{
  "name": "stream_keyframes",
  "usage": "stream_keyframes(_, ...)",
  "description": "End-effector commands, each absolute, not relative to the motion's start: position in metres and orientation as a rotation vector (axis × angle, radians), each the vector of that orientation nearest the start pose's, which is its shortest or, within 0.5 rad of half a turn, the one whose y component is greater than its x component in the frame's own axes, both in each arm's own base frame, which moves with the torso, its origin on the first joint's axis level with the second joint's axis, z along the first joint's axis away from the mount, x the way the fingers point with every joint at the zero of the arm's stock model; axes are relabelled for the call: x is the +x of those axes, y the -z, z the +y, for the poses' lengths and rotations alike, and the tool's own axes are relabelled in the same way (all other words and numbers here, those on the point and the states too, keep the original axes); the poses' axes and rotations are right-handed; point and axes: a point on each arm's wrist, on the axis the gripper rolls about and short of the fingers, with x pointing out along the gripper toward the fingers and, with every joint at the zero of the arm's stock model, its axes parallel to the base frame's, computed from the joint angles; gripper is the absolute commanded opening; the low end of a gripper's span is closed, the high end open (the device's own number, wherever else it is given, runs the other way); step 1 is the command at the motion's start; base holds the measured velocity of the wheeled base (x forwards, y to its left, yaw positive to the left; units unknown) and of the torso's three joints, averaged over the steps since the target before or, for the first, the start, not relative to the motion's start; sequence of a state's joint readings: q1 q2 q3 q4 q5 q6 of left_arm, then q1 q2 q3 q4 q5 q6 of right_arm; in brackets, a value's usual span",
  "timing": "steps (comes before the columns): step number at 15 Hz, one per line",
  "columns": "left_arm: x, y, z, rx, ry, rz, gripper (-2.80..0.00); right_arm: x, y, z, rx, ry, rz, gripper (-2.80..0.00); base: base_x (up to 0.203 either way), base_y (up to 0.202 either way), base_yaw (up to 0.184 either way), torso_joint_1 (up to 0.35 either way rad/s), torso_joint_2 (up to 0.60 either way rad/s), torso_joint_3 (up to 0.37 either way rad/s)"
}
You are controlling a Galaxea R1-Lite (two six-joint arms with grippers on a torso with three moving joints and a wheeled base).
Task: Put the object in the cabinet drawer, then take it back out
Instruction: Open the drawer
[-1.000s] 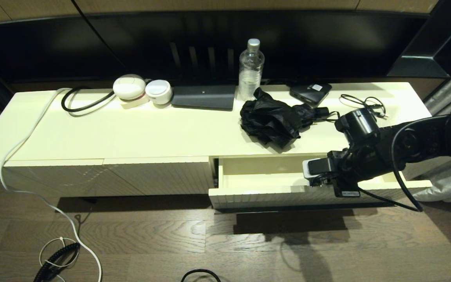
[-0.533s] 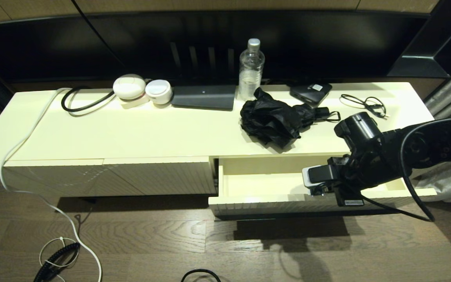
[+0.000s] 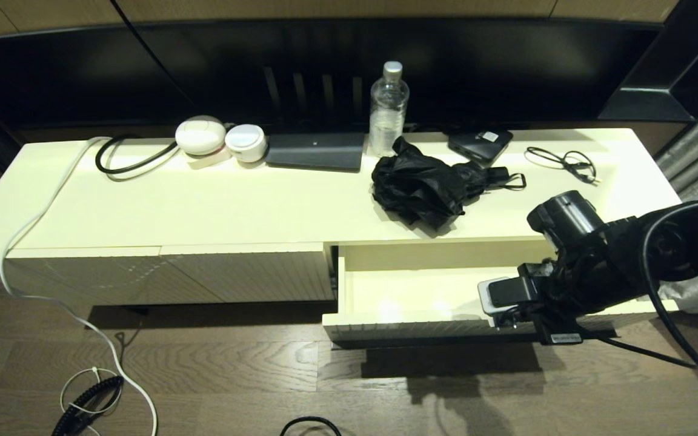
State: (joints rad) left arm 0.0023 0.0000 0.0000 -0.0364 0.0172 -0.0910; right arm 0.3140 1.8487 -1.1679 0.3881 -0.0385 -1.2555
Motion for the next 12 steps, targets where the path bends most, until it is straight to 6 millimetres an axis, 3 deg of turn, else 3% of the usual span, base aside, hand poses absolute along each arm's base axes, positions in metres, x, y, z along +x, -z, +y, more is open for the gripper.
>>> stream_keyframes(1,-0.023,-0.079,0.0,-0.092,-0.02,-0.039,-2.8,0.295,-0.143,0.095,-1.315,-0.901,0.781,-2.8,0.0,0.0,0.0,0.0,0.0,0.0)
stream_keyframes(4,-0.023,-0.079,0.0,-0.092,-0.02,-0.039,-2.8,0.289,-0.144,0.093,-1.315,-0.905,0.784,-2.8,0.0,0.0,0.0,0.0,0.0,0.0)
stream_keyframes(6,-0.023,-0.079,0.0,-0.092,-0.02,-0.039,-2.8,0.284,-0.159,0.091,-1.319,-0.876,0.742,-2.8,0.0,0.0,0.0,0.0,0.0,0.0)
stream_keyframes(9,-0.023,-0.079,0.0,-0.092,-0.02,-0.039,-2.8,0.254,-0.205,0.081,-1.325,-0.805,0.641,-2.8,0.0,0.0,0.0,0.0,0.0,0.0)
stream_keyframes(12,-0.023,-0.079,0.0,-0.092,-0.02,-0.039,-2.8,0.203,-0.258,0.064,-1.337,-0.783,0.645,-2.8,0.0,0.0,0.0,0.0,0.0,0.0)
